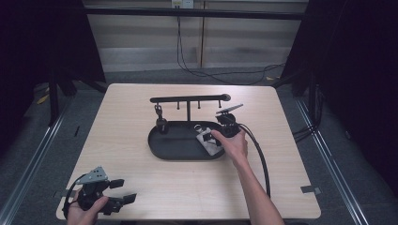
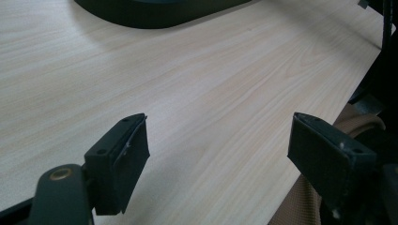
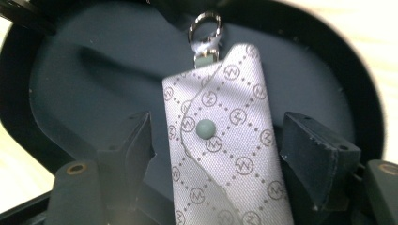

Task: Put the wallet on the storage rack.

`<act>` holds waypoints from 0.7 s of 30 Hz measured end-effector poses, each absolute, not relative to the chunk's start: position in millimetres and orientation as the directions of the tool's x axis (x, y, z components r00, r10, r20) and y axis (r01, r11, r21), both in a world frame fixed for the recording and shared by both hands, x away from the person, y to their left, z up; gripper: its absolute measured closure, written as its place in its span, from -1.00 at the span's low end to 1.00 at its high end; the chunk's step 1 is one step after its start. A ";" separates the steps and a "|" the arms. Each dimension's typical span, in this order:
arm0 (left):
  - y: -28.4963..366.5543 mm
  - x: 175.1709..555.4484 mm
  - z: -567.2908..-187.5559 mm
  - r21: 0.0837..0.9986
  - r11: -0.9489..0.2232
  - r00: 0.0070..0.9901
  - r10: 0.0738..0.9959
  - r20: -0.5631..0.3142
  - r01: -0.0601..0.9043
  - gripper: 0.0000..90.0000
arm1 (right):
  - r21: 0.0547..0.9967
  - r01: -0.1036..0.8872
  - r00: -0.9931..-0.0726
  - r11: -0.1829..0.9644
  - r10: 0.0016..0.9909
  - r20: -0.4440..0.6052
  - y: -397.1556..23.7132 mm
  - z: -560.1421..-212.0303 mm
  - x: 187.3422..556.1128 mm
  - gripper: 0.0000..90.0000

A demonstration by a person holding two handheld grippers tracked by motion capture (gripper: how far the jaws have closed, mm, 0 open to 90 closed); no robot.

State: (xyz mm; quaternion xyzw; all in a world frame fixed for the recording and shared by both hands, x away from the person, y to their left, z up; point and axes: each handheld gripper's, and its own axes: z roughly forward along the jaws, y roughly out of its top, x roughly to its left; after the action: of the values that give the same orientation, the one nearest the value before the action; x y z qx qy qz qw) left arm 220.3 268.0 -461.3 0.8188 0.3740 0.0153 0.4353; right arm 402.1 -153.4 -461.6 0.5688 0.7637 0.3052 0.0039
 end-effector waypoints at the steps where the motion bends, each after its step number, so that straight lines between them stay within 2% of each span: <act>1: 267.7 221.2 -461.7 0.721 -0.345 0.720 0.626 -0.300 0.601 -0.55 | 0.477 0.864 -0.351 0.160 0.870 0.346 -154.2 -459.3 400.7 -0.47; 10: 269.0 221.9 -461.8 0.722 -0.339 0.712 0.636 -0.297 0.603 -0.55 | 0.545 0.822 -0.389 0.163 0.861 0.328 -161.4 -455.3 386.7 -0.65; 21: 268.4 224.1 -460.9 0.727 -0.320 0.700 0.649 -0.299 0.607 -0.56 | 0.594 0.795 -0.384 0.123 0.860 0.335 -188.8 -441.1 368.0 -0.69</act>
State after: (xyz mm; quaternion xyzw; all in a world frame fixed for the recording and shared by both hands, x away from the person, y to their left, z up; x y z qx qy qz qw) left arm 224.1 268.4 -460.9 0.8121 0.3866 0.0239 0.4365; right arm 368.0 -188.8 -441.1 0.5531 0.7480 0.3641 0.0450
